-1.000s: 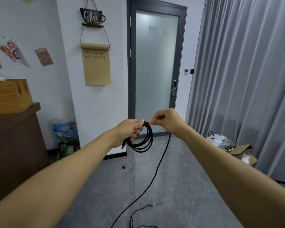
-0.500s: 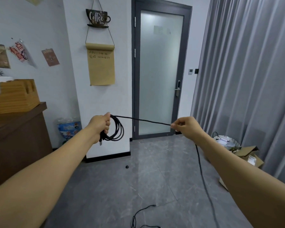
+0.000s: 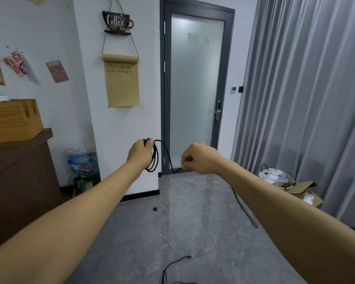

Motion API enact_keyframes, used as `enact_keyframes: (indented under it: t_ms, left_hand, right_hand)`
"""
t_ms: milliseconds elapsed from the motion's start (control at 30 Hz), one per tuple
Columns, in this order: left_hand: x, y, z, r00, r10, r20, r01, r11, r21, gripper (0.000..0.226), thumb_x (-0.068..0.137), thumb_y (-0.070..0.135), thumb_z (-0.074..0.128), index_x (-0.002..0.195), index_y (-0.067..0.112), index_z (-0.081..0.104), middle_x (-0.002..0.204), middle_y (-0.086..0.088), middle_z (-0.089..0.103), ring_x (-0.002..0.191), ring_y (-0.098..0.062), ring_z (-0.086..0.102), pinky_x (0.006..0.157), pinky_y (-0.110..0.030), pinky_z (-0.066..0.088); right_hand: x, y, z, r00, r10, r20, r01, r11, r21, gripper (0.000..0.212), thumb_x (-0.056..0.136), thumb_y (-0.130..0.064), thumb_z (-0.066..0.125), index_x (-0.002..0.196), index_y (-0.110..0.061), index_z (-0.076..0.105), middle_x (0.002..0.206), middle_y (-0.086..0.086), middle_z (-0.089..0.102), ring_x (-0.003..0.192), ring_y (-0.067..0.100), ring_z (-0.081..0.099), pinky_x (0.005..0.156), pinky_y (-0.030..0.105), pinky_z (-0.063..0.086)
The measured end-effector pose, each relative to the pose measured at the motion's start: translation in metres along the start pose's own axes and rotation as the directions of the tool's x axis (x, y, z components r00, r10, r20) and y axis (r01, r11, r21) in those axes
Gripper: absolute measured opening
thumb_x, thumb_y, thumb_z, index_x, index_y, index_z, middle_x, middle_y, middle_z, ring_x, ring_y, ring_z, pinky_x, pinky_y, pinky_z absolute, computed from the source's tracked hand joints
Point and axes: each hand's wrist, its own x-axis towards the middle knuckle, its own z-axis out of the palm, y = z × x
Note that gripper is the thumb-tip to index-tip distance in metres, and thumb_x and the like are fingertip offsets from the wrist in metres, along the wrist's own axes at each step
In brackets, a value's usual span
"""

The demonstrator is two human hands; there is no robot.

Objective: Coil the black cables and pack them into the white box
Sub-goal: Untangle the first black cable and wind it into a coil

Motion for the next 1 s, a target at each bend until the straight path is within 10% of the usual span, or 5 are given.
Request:
enact_keyframes:
  t_ms: [133,300,433,733,1000]
  left_hand:
    - [-0.013,0.01,0.014,0.996,0.057,0.068,-0.056,0.998,-0.025,0.029,0.101,0.031,0.036,0.085,0.01,0.047,0.067,-0.001,0.048,0.059,-0.019,0.045,0.059,-0.029,0.039]
    - [-0.028,0.019,0.023,0.968,0.06,0.242,-0.007,0.977,-0.215,0.034,0.102,0.031,0.035,0.085,0.007,0.052,0.061,-0.004,0.049,0.053,-0.016,0.046,0.058,-0.027,0.043]
    - [-0.037,0.026,0.022,0.93,0.022,0.368,0.133,0.911,-0.391,0.034,0.103,0.028,0.037,0.075,0.012,0.047,0.055,0.001,0.038,0.049,-0.013,0.036,0.048,-0.023,0.04]
    - [-0.044,0.03,0.019,0.806,-0.002,0.592,0.231,0.921,-0.312,0.04,0.101,0.04,0.037,0.07,0.016,0.044,0.047,0.011,0.027,0.036,-0.003,0.021,0.04,-0.015,0.024]
    - [-0.038,0.016,0.021,0.915,-0.018,0.404,0.164,0.929,-0.33,0.038,0.098,0.025,0.049,0.063,0.019,0.034,0.04,0.012,0.027,0.035,-0.004,0.019,0.035,-0.015,0.019]
  right_hand:
    - [0.006,-0.016,-0.002,0.995,-0.092,0.033,0.082,0.968,0.236,0.011,0.085,-0.014,0.065,0.087,-0.007,0.074,0.072,-0.005,0.064,0.064,0.006,0.055,0.065,0.022,0.046]
    - [0.008,-0.011,-0.003,0.994,-0.093,-0.064,0.112,0.86,0.498,0.011,0.087,-0.014,0.065,0.084,-0.008,0.073,0.087,0.021,0.07,0.089,0.044,0.06,0.088,0.049,0.048]
    - [0.006,-0.004,-0.006,0.992,0.004,-0.124,0.07,0.808,0.585,0.01,0.088,-0.012,0.064,0.086,-0.007,0.072,0.087,0.013,0.071,0.084,0.019,0.063,0.093,0.037,0.049]
    - [0.002,0.014,-0.013,0.961,0.206,-0.184,-0.054,0.793,0.607,0.018,0.074,-0.025,0.079,0.067,-0.013,0.067,0.054,-0.006,0.053,0.046,0.003,0.04,0.047,0.012,0.034]
    - [-0.009,0.046,0.005,0.93,0.335,-0.149,-0.172,0.758,0.63,0.018,0.085,-0.025,0.068,0.084,-0.007,0.069,0.064,0.0,0.055,0.053,0.009,0.043,0.047,0.014,0.038]
